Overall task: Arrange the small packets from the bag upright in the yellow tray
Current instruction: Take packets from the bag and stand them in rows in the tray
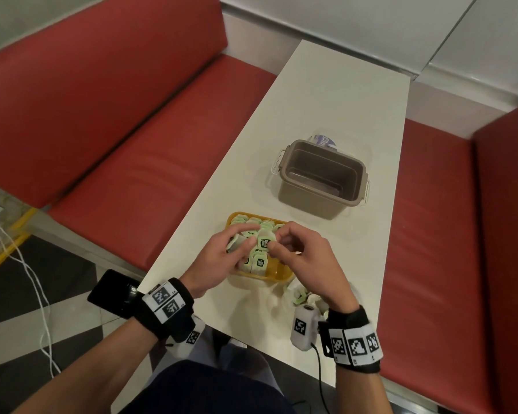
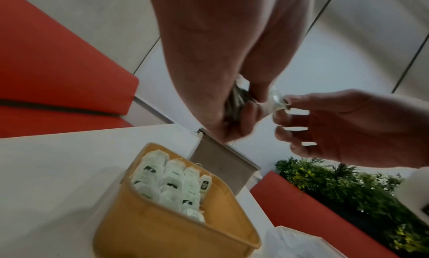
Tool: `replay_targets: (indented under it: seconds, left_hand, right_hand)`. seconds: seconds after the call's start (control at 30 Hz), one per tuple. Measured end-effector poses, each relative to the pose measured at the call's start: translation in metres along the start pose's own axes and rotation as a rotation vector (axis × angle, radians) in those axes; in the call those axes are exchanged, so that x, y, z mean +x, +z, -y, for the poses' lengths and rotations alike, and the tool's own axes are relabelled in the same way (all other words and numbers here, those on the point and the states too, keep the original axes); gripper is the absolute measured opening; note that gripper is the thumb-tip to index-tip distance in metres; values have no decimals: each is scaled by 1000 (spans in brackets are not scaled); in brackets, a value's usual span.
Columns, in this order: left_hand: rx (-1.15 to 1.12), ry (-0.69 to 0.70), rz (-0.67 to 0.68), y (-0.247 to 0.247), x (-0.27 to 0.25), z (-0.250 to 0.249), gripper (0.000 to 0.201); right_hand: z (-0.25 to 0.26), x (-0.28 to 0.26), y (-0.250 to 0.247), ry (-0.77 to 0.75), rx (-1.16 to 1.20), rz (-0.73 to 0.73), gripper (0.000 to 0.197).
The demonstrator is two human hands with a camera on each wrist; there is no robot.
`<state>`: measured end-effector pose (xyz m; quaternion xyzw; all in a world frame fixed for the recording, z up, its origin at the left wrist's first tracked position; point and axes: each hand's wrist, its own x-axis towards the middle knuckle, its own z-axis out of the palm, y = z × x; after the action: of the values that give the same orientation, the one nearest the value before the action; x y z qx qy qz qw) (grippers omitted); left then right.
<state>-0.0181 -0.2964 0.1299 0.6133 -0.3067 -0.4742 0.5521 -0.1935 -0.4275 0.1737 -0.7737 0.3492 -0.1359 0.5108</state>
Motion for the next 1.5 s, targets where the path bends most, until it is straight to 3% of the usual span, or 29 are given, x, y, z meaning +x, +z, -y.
replay_targets:
  seconds: [0.1,0.2,0.37,0.57,0.67,0.87,0.97,1.07,1.17,1.27,1.4,1.5]
  left_hand:
    - [-7,-56,121,-2,4,9,18]
    - [-38,-63,88,2,5,13,7]
    - [11,-60,26,10,6,23,18]
    - [264,-37,-334,-9,13,35,31]
    - [241,-30,-301,-14,15,40,27]
    - [-13,5,-200,-1,11,25,18]
    - [-65,27,-192,4,10,21,13]
    - [-96,21,-227,8,13,20,17]
    - [-11,30,-258,5,16,23,23]
    - [219,7,-343,-5,19,33,28]
    - [371,-110,-484,-24,22,51,33]
    - [399,-235,-474,-36,23,67,34]
  right_hand:
    - [-3,1,-7,-32,-123,40,13]
    - [-4,3,-11,-48,-230,7,14]
    - [-16,12,-2,-63,-380,-110,11]
    - [-32,32,-2,29,-614,-144,5]
    - [-48,46,6,68,-461,-79,5]
    - [-36,45,29,184,35,-19,36]
    - [-27,44,35,223,323,-10,27]
    - [-27,45,31,156,370,-74,12]
    - [-23,46,23,63,260,-114,9]
    - [-28,50,10,15,-43,-207,6]
    - [-53,63,-4,94,-469,-229,2]
    - [-73,73,-2,184,-649,-172,7]
